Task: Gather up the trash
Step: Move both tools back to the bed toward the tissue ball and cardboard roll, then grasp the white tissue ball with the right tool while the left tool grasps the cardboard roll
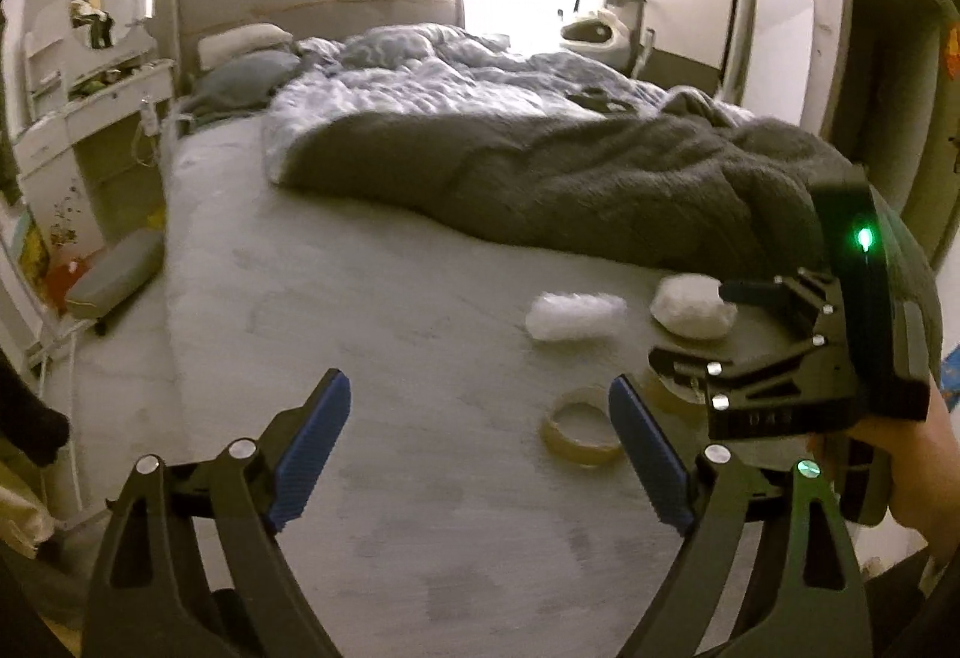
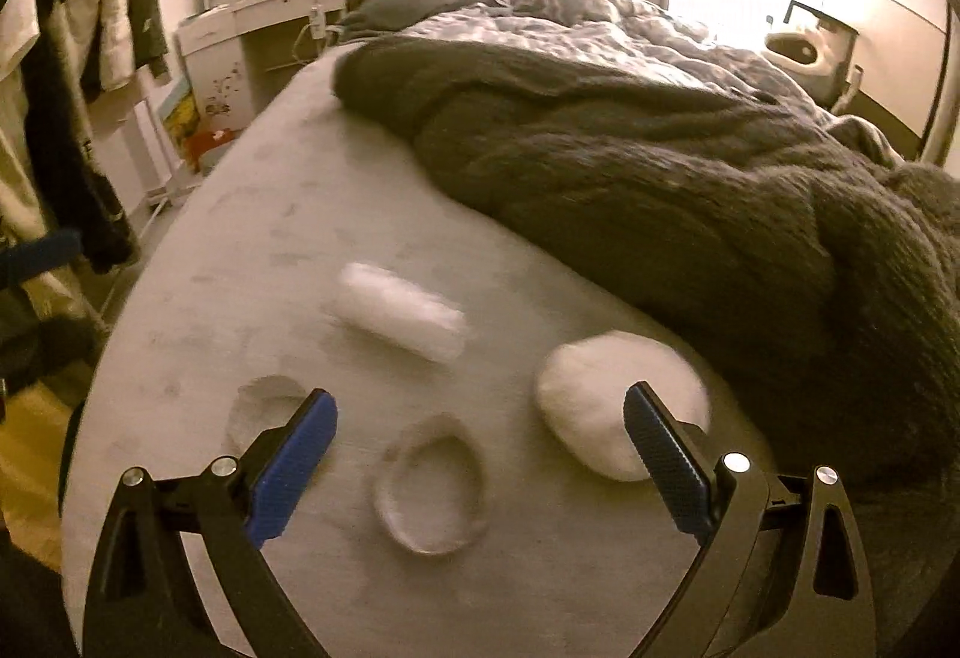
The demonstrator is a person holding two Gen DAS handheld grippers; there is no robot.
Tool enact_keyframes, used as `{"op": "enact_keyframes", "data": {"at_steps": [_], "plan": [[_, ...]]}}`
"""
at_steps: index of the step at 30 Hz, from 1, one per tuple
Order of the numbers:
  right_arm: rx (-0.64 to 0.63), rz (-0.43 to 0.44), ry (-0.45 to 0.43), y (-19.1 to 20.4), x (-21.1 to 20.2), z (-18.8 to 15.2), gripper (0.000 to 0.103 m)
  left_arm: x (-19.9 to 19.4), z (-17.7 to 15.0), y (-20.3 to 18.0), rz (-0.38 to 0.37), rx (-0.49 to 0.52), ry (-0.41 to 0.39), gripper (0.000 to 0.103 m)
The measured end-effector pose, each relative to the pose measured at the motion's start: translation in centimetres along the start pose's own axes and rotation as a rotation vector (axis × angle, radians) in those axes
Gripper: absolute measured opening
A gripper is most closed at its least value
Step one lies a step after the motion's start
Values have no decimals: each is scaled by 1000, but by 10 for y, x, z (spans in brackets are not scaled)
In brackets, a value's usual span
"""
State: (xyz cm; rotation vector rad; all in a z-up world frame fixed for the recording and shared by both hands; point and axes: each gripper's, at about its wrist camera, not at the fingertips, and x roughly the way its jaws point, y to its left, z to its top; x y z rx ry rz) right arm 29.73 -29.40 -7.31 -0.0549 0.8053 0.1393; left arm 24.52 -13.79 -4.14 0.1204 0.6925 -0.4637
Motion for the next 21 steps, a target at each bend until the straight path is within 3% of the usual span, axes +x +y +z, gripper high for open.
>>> {"op": "enact_keyframes", "data": {"at_steps": [5, 14, 21], "plan": [[36, -17, 34, -29, 9, -8, 97, 24, -4, -22, -57, 25, 52, 91], [17, -31, 57, -48, 18, -10, 97, 59, -14, -45, -77, 68, 117, 88], [-2, -52, 71, -58, 21, -12, 77, 77, -23, -55, -76, 81, 149, 80]]}}
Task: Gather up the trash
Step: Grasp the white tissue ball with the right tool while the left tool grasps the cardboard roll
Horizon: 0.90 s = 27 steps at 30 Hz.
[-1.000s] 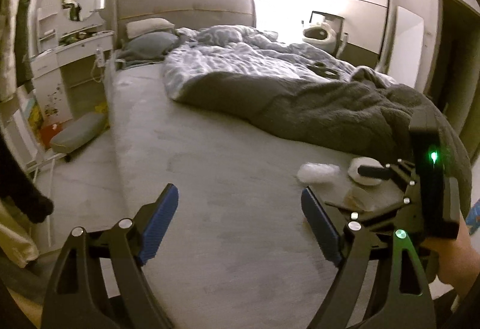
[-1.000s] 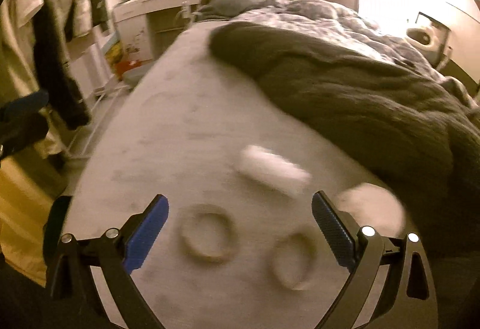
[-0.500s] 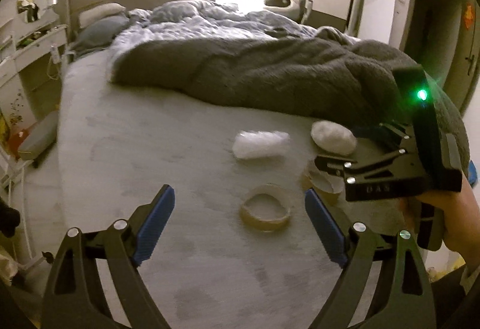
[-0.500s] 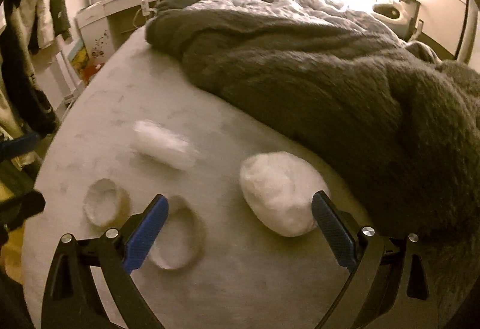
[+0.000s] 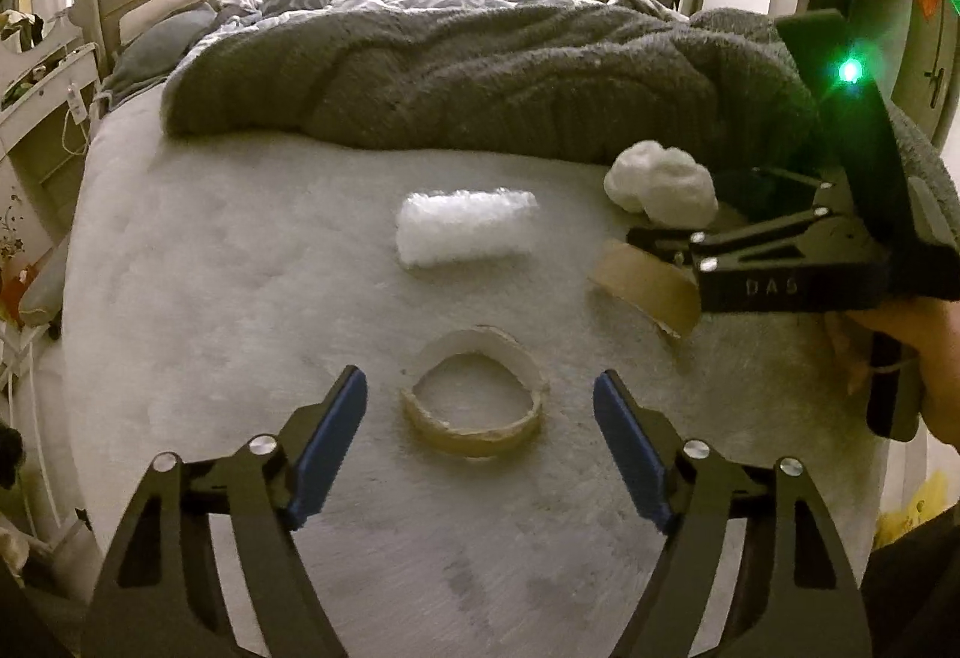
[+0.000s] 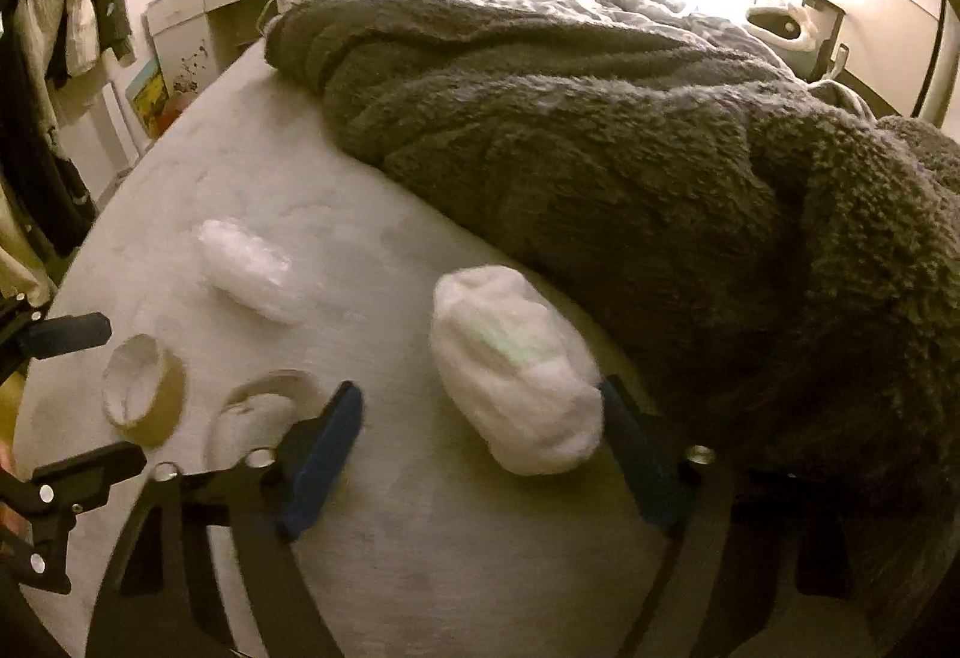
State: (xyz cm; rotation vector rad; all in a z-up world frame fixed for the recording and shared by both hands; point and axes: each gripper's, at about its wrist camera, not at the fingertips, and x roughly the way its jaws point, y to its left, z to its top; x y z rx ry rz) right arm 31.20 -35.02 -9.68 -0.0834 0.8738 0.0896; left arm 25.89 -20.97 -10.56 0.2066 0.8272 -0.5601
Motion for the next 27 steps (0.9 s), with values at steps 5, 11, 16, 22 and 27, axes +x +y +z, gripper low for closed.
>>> {"op": "enact_keyframes", "data": {"at_steps": [5, 11, 16, 22, 27], "plan": [[6, -6, 9, -9, 0, -2, 67, 11, -2, -3, 22, 0, 10, 73], [39, -18, 5, -23, -2, -2, 45, 17, 1, 0, 39, -31, 12, 61], [47, -17, -6, -28, -4, -1, 36, 23, -1, 2, 46, -45, 16, 55], [77, 26, -41, -28, -14, 4, 34, 18, -2, 2, 60, -53, 6, 51], [118, 59, -74, -31, -29, 9, 33, 0, -3, 12, 95, -101, -45, 51]]}}
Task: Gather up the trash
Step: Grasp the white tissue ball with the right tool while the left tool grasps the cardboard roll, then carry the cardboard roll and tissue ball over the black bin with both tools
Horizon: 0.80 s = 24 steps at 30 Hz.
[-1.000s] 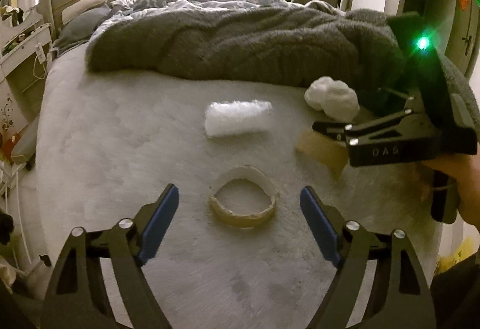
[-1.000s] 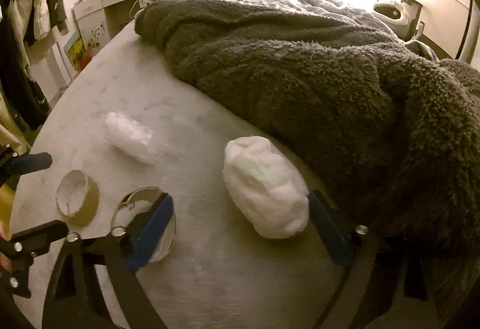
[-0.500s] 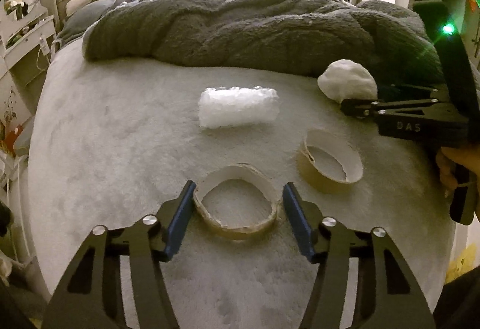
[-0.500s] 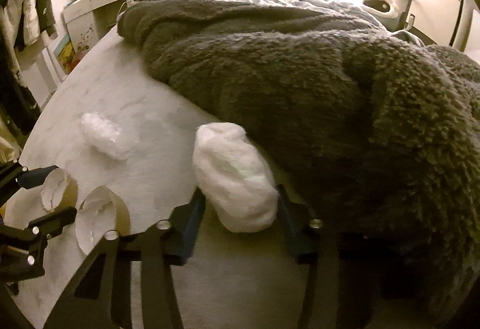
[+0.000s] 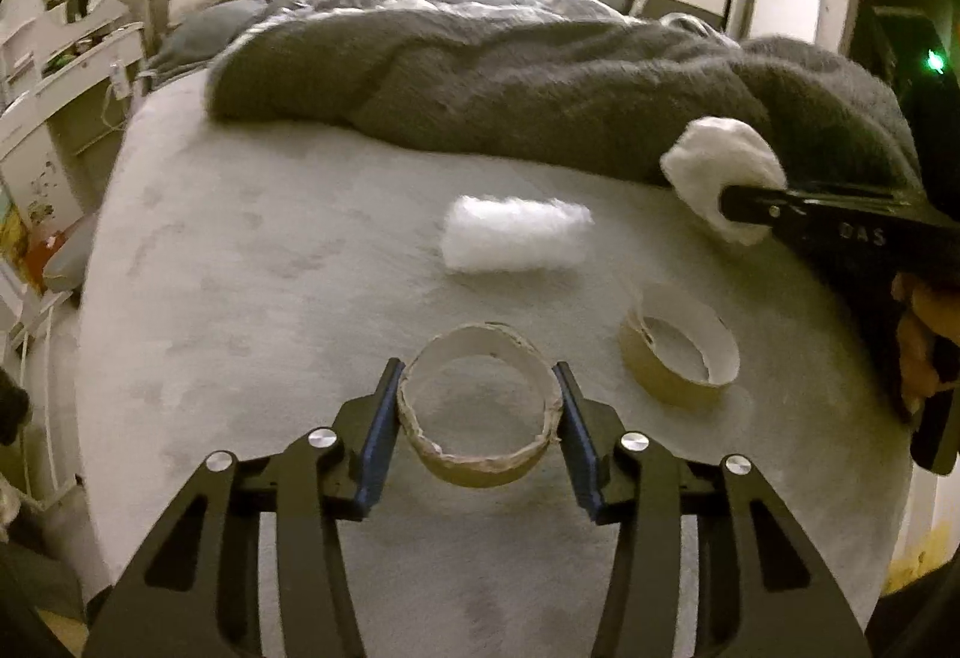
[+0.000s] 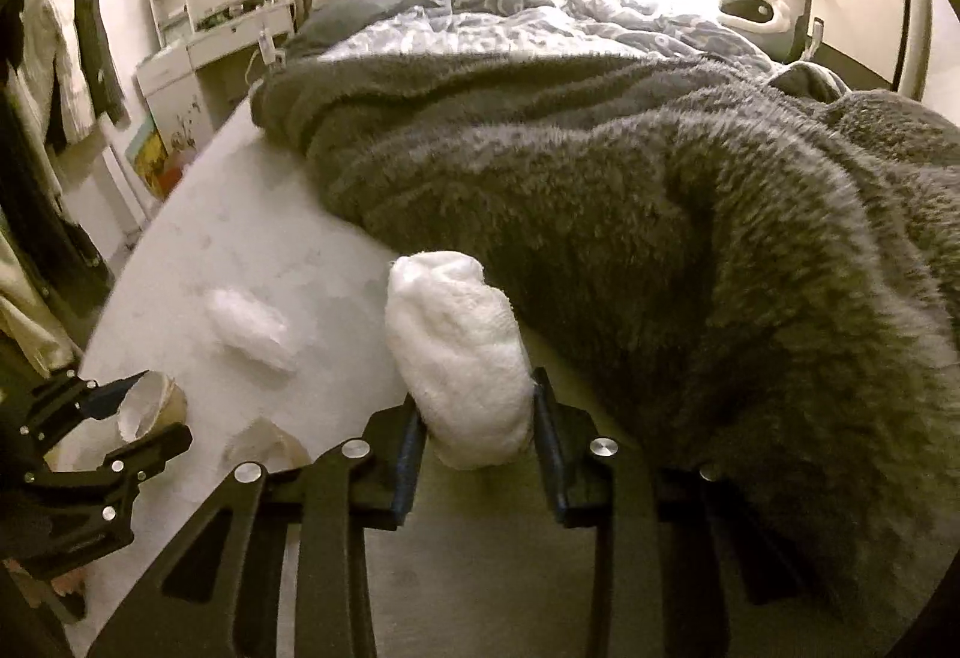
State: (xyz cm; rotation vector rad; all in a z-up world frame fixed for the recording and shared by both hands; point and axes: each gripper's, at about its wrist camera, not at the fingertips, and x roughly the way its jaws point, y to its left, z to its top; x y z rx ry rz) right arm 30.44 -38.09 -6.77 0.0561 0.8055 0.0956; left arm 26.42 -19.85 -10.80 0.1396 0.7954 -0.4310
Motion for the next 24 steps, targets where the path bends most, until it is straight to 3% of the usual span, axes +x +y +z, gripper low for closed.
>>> {"op": "enact_keyframes", "data": {"at_steps": [14, 18, 24], "plan": [[48, 136, -47, 40, -41, -12, 33, -60, -25, 42, 155, -50, -58, 51], [33, 162, -67, 59, -50, -14, 33, -83, -37, 62, 159, -122, -73, 51], [8, 193, -92, 89, -68, -23, 33, -121, -49, 82, 195, -152, -124, 51]]}}
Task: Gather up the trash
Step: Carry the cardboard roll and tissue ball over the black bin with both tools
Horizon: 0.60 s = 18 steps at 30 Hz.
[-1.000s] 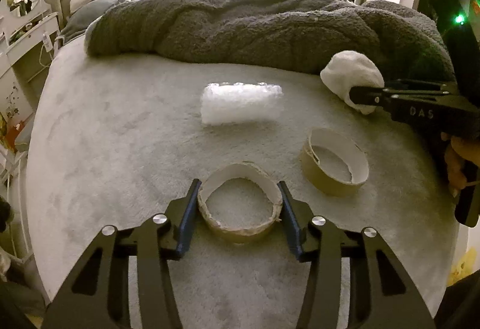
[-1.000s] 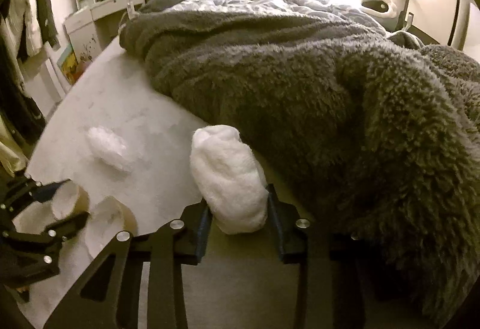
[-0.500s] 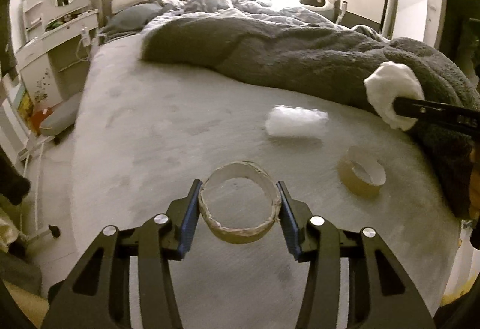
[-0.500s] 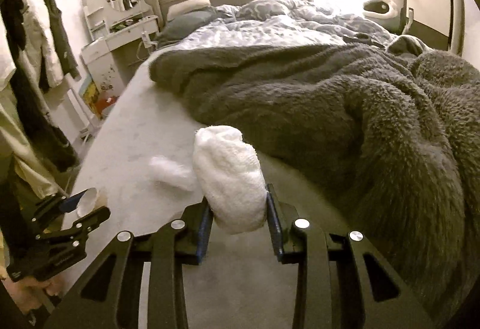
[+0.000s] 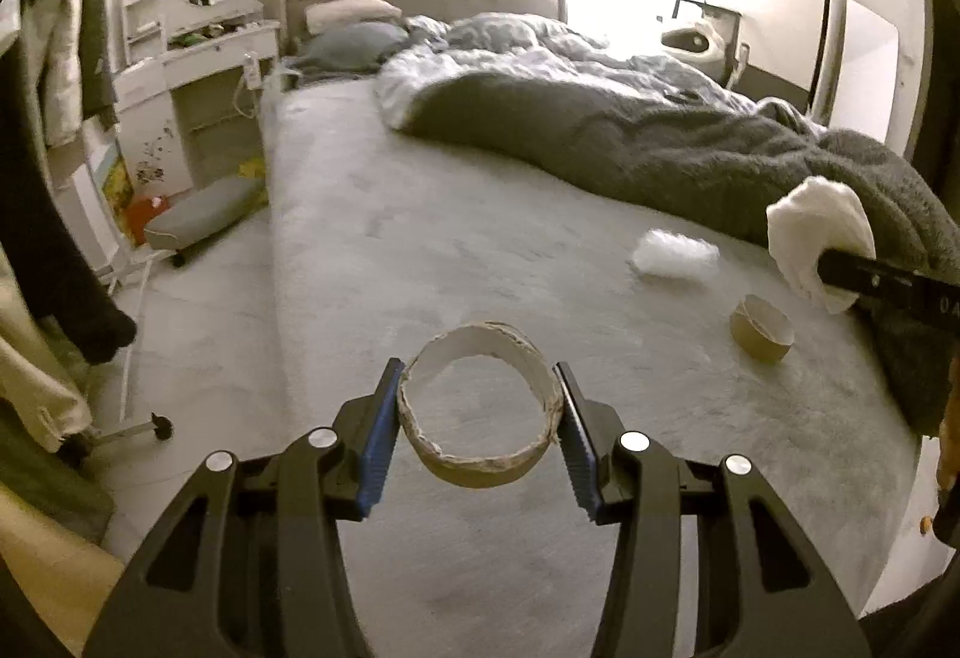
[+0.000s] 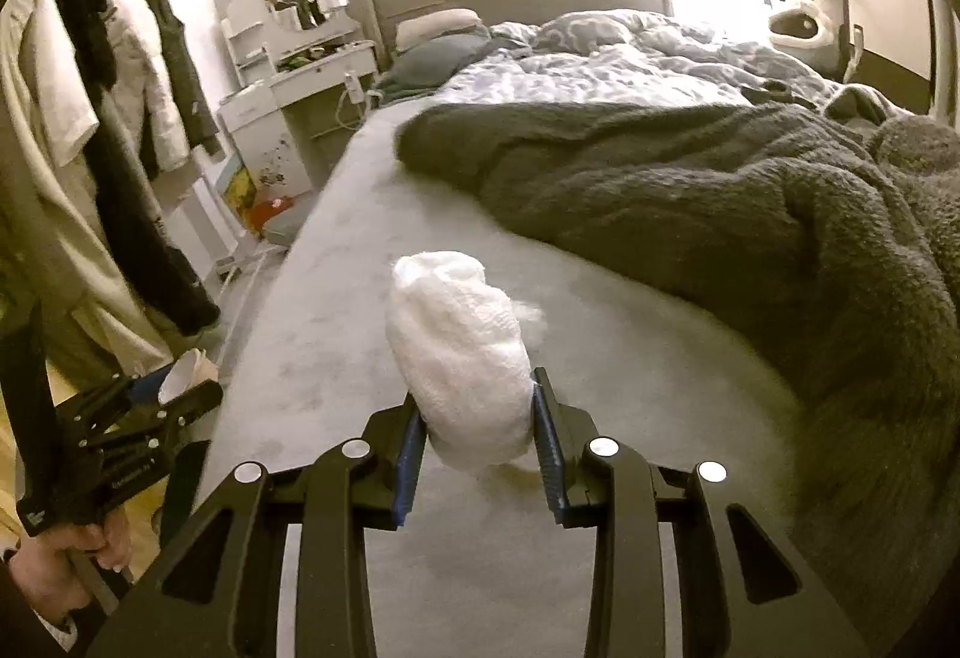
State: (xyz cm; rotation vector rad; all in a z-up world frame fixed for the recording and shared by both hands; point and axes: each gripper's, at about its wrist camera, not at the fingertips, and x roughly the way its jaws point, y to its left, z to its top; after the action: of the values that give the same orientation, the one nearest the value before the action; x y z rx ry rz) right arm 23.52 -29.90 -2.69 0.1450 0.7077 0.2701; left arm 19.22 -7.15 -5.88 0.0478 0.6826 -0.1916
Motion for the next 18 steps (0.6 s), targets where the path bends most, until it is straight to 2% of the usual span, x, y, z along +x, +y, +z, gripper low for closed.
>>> {"op": "enact_keyframes", "data": {"at_steps": [6, 10, 18], "plan": [[-7, 43, -35, 40, -20, -7, 34, -30, -8, 31, 33, -34, -26, 51], [-31, 57, -24, 65, -24, -16, 34, -44, -16, 52, 67, -45, -25, 51], [-48, 110, 31, 103, 4, -21, 34, -33, -42, 100, 131, -79, 68, 51]]}}
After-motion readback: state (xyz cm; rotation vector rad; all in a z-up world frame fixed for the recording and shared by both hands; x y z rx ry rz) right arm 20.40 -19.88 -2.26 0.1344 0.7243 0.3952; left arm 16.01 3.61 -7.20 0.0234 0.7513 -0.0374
